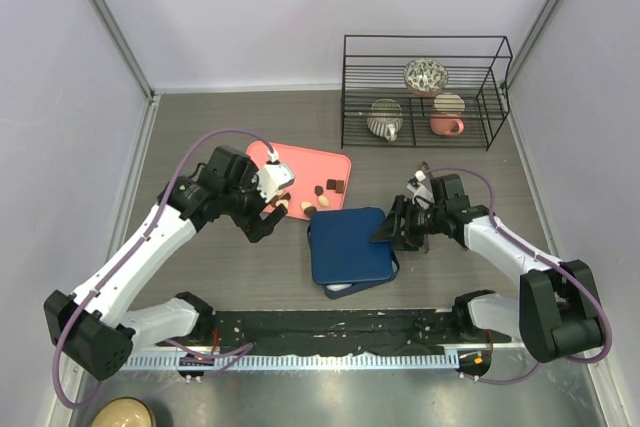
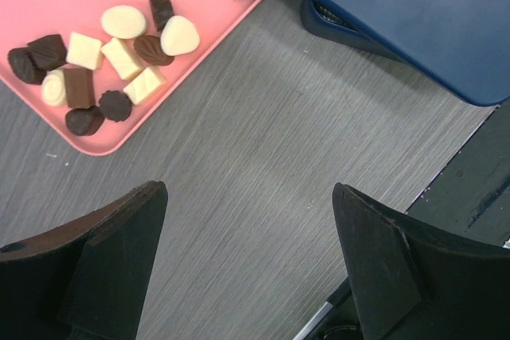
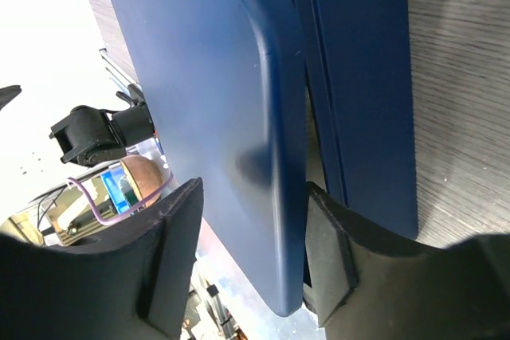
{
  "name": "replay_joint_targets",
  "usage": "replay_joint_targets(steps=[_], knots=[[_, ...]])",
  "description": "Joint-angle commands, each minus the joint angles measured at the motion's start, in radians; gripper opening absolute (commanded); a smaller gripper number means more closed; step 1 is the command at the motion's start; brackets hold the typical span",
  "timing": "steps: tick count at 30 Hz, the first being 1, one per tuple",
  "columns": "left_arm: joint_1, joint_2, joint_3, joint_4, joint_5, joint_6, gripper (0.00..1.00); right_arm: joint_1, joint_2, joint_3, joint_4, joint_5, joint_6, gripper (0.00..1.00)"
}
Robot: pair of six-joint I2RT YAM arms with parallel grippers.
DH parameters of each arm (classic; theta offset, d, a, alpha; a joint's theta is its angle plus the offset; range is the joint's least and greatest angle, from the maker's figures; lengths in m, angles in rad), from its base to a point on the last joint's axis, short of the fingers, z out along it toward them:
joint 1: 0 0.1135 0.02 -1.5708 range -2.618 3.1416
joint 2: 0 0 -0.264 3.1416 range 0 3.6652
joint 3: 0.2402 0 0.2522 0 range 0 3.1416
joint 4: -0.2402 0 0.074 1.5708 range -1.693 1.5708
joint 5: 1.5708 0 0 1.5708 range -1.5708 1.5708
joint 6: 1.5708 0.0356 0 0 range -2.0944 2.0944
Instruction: Pack the chocolate
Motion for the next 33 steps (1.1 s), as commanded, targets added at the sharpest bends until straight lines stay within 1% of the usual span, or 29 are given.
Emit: replay_joint_targets(steps=[1, 5, 8, 12, 13, 15, 16, 17, 18, 19, 20, 22, 23, 25, 26, 27, 33], knots=[[0.004, 0.013, -0.012, 0.069, 0.069, 0.008, 0.90, -0.004, 0.000, 0.019, -0.083, 0.128, -0.060, 0.61], [0.003, 0.033, -0.041, 0.089, 0.097, 0.008, 0.91, -0.006, -0.052, 0.085, -0.172, 0.173, -0.065, 0.60], [-0.013, 0.082, -0.064, 0.112, 0.108, 0.019, 0.88, -0.006, -0.064, 0.124, -0.237, 0.185, -0.066, 0.57], [-0.063, 0.138, -0.101, 0.143, 0.105, 0.031, 0.85, -0.006, -0.089, 0.156, -0.295, 0.213, -0.066, 0.54], [-0.077, 0.157, -0.117, 0.149, 0.092, 0.034, 0.84, -0.007, -0.095, 0.162, -0.304, 0.233, -0.065, 0.49], [-0.112, 0.171, -0.130, 0.164, 0.078, 0.051, 0.83, -0.018, -0.112, 0.197, -0.349, 0.266, -0.074, 0.44], [-0.123, 0.177, -0.133, 0.167, 0.072, 0.056, 0.83, -0.024, -0.116, 0.214, -0.372, 0.330, -0.084, 0.38], [-0.134, 0.187, -0.141, 0.167, 0.062, 0.059, 0.82, -0.045, -0.125, 0.240, -0.408, 0.360, -0.094, 0.32], [-0.152, 0.187, -0.144, 0.167, 0.063, 0.065, 0.82, -0.058, -0.127, 0.250, -0.424, 0.390, -0.107, 0.23], [-0.158, 0.184, -0.148, 0.170, 0.068, 0.066, 0.81, -0.067, -0.128, 0.260, -0.450, 0.464, -0.115, 0.20], [-0.175, 0.176, -0.159, 0.178, 0.069, 0.066, 0.81, -0.081, -0.127, 0.262, -0.461, 0.496, -0.118, 0.17], [-0.194, 0.168, -0.168, 0.201, 0.069, 0.057, 0.80, -0.085, -0.110, 0.241, -0.464, 0.564, -0.115, 0.14], [-0.212, 0.162, -0.180, 0.210, 0.065, 0.057, 0.80, -0.085, -0.102, 0.230, -0.464, 0.573, -0.111, 0.13], [-0.229, 0.161, -0.191, 0.239, 0.054, 0.050, 0.79, -0.085, -0.078, 0.192, -0.450, 0.573, -0.104, 0.08], [-0.240, 0.165, -0.197, 0.247, 0.051, 0.045, 0.79, -0.085, -0.069, 0.185, -0.447, 0.537, -0.104, 0.06], [-0.243, 0.168, -0.202, 0.255, 0.048, 0.036, 0.79, -0.078, -0.052, 0.185, -0.447, 0.533, -0.104, 0.04], [-0.255, 0.197, -0.204, 0.298, 0.043, 0.045, 0.76, 0.007, -0.053, 0.164, -0.485, 0.595, -0.066, 0.02]])
